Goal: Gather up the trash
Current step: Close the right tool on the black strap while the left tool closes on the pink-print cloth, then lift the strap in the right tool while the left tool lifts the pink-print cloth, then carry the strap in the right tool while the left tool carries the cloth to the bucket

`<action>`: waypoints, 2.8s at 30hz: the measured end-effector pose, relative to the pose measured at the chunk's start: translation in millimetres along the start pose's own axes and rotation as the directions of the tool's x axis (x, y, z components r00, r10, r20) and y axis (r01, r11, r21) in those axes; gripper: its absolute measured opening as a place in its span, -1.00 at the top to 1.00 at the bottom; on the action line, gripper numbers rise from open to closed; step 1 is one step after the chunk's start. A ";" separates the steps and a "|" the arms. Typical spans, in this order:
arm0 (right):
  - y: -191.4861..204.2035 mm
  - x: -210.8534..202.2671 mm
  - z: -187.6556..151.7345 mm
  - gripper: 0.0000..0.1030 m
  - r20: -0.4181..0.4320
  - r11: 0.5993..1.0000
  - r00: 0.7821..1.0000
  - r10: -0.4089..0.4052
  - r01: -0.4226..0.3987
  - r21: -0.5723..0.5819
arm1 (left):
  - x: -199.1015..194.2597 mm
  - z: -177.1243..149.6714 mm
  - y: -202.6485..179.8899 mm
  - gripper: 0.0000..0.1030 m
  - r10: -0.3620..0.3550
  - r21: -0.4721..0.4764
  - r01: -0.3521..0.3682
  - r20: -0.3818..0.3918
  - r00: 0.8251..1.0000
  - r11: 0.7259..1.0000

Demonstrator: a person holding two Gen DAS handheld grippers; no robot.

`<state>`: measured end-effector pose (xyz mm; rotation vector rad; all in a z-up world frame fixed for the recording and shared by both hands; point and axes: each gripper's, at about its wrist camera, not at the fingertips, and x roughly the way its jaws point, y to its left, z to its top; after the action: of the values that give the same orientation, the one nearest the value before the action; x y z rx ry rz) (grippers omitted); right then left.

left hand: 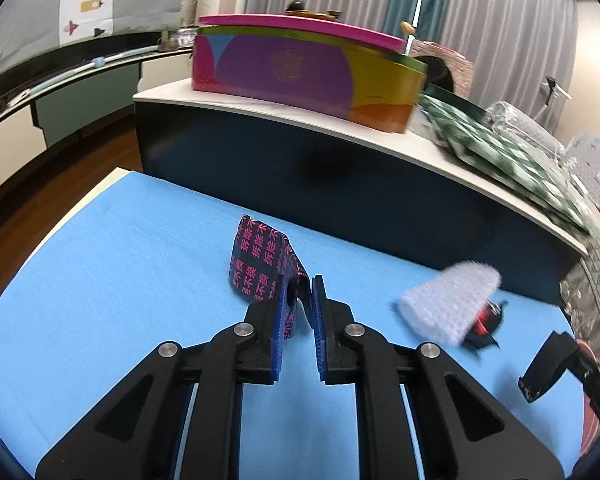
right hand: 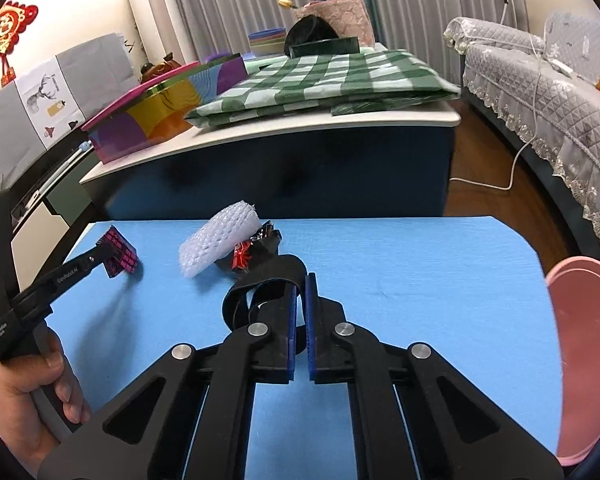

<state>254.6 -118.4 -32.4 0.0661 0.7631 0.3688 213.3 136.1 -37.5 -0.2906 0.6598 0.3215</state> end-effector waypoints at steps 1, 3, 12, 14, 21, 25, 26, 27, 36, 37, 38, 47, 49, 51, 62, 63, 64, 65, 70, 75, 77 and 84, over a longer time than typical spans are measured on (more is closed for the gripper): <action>-1.0 -4.3 -1.4 0.92 0.003 1.000 1.000 -0.003 0.003 0.000 | -3.3 -2.2 -2.4 0.76 -0.004 0.011 0.004 -0.001 1.000 1.000; -2.6 -14.8 -3.7 0.92 0.009 1.000 1.000 -0.008 0.008 -0.003 | -12.1 -7.6 -8.6 0.76 -0.017 0.033 0.017 -0.001 1.000 0.999; -14.3 -69.1 -7.4 0.93 0.071 0.999 0.997 -0.030 0.031 -0.015 | -50.7 -21.7 -41.2 0.93 -0.094 0.140 0.089 0.029 0.995 0.986; -16.6 -80.1 -9.0 0.93 0.085 0.999 0.996 -0.030 0.031 -0.017 | -60.6 -25.5 -48.9 0.93 -0.104 0.160 0.098 0.033 0.994 0.982; -25.6 -106.6 -14.3 0.93 0.111 0.999 0.993 -0.038 0.041 -0.026 | -78.4 -39.8 -63.6 1.00 -0.140 0.186 0.134 0.018 0.990 0.973; -33.9 -119.4 -15.2 0.93 0.127 0.999 0.991 -0.045 0.047 -0.011 | -76.7 -48.1 -57.1 1.00 -0.160 0.144 0.160 -0.013 0.987 0.977; -34.5 -120.9 -14.8 0.93 0.130 0.999 0.990 -0.045 0.047 -0.007 | -76.0 -50.2 -57.1 1.00 -0.156 0.150 0.157 -0.019 0.988 0.976; -35.6 -122.6 -14.3 0.93 0.133 0.999 0.990 -0.046 0.047 -0.005 | -76.2 -52.0 -55.9 1.00 -0.146 0.159 0.148 -0.020 0.989 0.976; -35.2 -127.5 -14.6 0.92 0.140 0.999 0.989 -0.041 0.043 -0.010 | -67.6 -64.7 -41.9 -0.14 -0.149 0.090 0.155 -0.072 0.986 0.984; -35.2 -127.2 -14.9 0.92 0.139 0.999 0.989 -0.042 0.044 -0.011 | -66.5 -66.4 -43.5 -0.24 -0.155 0.093 0.162 -0.078 0.985 0.982; -34.5 -127.3 -15.2 0.92 0.139 0.999 0.989 -0.043 0.045 -0.011 | -64.4 -67.9 -46.2 -0.29 -0.160 0.100 0.169 -0.091 0.983 0.981; -37.9 -125.8 -17.6 0.92 0.130 0.998 0.990 -0.052 0.055 -0.017 | -42.5 -85.0 -59.6 -0.48 -0.090 0.140 0.115 -0.174 0.981 0.984; -40.7 -125.0 -18.3 0.93 0.128 0.998 0.990 -0.055 0.057 -0.014 | -39.2 -85.3 -60.7 -0.48 -0.069 0.144 0.095 -0.178 0.982 0.985; -42.3 -123.9 -18.6 0.92 0.124 0.998 0.991 -0.057 0.059 -0.013 | -36.8 -85.2 -60.1 -0.48 -0.050 0.143 0.076 -0.182 0.982 0.987; -39.4 -119.6 -19.9 0.92 0.114 0.997 0.992 -0.061 0.065 -0.030 | -26.3 -86.5 -55.7 -0.44 -0.032 0.113 0.058 -0.220 0.975 0.992; -39.6 -119.7 -19.9 0.92 0.114 0.997 0.992 -0.062 0.066 -0.031 | -27.5 -85.7 -56.0 -0.44 -0.034 0.116 0.059 -0.214 0.976 0.992; -39.5 -119.8 -20.0 0.92 0.115 0.997 0.991 -0.062 0.066 -0.032 | -28.8 -85.1 -56.9 -0.43 -0.033 0.121 0.059 -0.208 0.978 0.991; -39.4 -120.2 -20.4 0.92 0.116 0.997 0.991 -0.063 0.068 -0.034 | -30.2 -84.9 -57.8 -0.43 -0.033 0.127 0.059 -0.201 0.979 0.990; -43.1 -126.5 -21.9 0.92 0.121 0.997 0.990 -0.070 0.075 -0.035 | -42.2 -80.2 -65.8 -0.43 -0.046 0.138 0.070 -0.170 0.984 0.988; -44.5 -136.5 -21.7 0.92 0.132 0.996 0.988 -0.074 0.079 -0.033 | -60.5 -76.5 -78.1 -0.43 -0.072 0.152 0.092 -0.134 0.988 0.984; -46.3 -141.3 -21.4 0.92 0.139 0.996 0.988 -0.073 0.078 -0.031 | -68.4 -74.2 -81.3 -0.43 -0.080 0.164 0.098 -0.112 0.990 0.981; -56.1 -153.1 -20.9 0.93 0.158 0.997 0.984 -0.078 0.081 -0.012 | -98.1 -70.3 -98.8 -0.43 -0.129 0.210 0.134 -0.035 0.991 0.968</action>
<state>155.9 -225.8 43.3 0.0466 0.6046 0.2907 139.3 1.2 -12.0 -0.1326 0.6863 0.1190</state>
